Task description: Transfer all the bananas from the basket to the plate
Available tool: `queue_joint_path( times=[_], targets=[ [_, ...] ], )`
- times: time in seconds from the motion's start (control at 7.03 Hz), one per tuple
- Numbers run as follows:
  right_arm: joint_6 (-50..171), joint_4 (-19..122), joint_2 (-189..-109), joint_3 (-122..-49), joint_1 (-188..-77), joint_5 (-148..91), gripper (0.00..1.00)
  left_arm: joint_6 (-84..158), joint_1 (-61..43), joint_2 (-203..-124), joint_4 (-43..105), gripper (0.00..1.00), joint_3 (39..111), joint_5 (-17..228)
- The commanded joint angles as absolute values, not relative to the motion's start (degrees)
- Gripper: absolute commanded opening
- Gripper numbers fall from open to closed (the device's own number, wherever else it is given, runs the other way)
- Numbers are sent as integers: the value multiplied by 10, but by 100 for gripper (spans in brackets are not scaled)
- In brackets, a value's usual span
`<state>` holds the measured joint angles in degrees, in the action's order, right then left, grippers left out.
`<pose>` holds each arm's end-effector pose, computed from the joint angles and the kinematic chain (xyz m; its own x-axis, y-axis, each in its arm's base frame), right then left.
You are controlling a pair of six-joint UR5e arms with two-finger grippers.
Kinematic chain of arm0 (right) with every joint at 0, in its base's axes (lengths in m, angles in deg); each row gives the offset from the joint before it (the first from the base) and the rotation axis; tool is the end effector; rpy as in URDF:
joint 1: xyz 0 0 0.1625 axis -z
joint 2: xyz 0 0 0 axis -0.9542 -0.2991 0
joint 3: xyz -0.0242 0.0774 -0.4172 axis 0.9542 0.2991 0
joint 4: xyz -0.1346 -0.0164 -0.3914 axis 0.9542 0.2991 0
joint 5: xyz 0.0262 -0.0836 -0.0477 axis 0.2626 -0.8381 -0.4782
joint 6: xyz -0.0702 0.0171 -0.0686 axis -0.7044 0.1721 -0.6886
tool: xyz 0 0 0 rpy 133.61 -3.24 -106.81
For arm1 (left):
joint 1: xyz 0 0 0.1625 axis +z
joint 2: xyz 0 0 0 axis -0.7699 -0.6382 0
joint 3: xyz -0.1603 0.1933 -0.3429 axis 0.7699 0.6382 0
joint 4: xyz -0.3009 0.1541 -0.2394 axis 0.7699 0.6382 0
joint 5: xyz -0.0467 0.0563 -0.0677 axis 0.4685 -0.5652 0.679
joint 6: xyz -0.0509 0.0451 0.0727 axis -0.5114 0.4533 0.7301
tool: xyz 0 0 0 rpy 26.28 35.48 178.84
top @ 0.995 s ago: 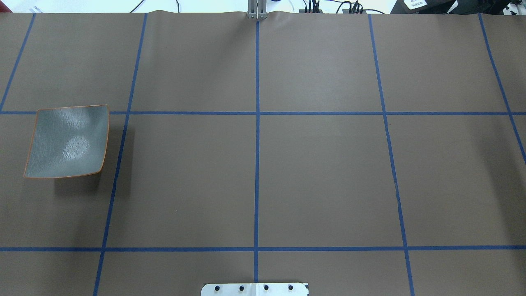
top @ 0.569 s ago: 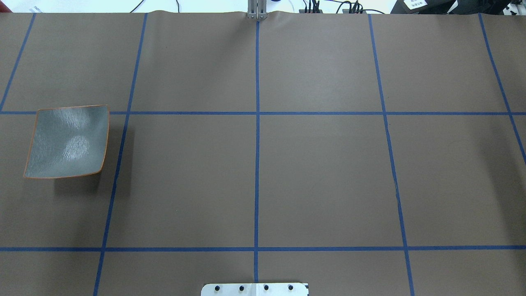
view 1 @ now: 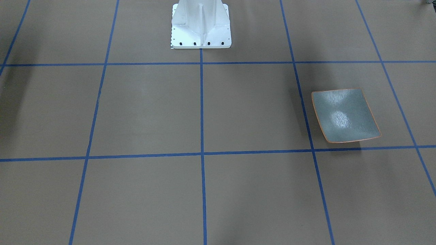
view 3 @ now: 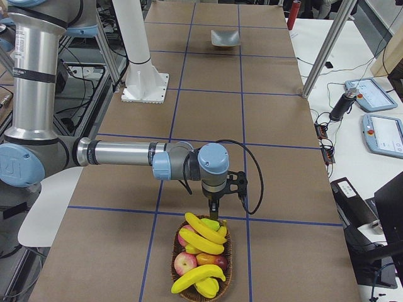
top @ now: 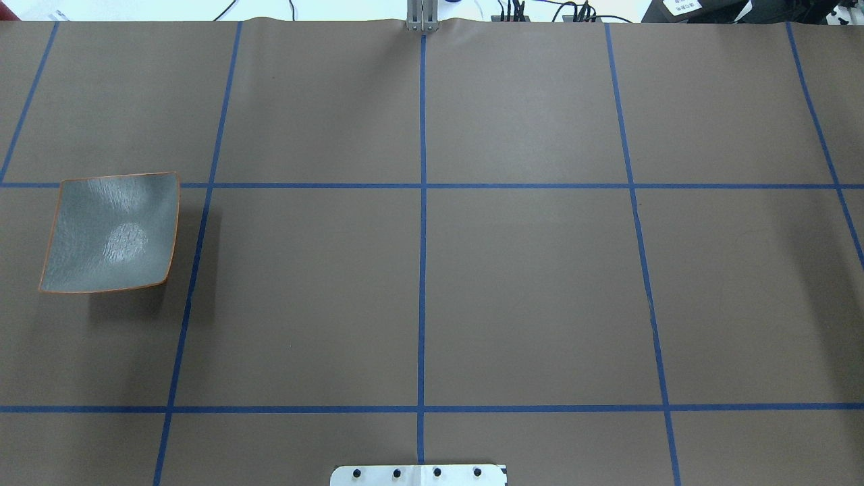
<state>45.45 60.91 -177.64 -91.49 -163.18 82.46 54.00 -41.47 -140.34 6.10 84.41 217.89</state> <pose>0.0684 -0.4326 0.6447 0.7184 -0.0253 0.6952 -0.0250 0.9978 0.0621 -0.0793 -0.4701 0.5951 0.7242 0.1141 -0.6801 0.0023 0.9858 0.1679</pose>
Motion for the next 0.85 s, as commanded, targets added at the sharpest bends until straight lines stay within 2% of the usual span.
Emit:
queue_joint_path(
  times=[0.0, 0.43, 0.71],
  targets=[
    [450, 590, -1765, -885, -1632, 798, 100, 537, -414, -1404, 65, 100, 843, 2186],
    [448, 591, -1697, -805, -1631, 799, 100, 538, -414, -1404, 66, 100, 839, 2188],
    [447, 591, -1692, -795, -1628, 750, 100, 539, -414, -1404, 66, 100, 839, 2188]
  ],
)
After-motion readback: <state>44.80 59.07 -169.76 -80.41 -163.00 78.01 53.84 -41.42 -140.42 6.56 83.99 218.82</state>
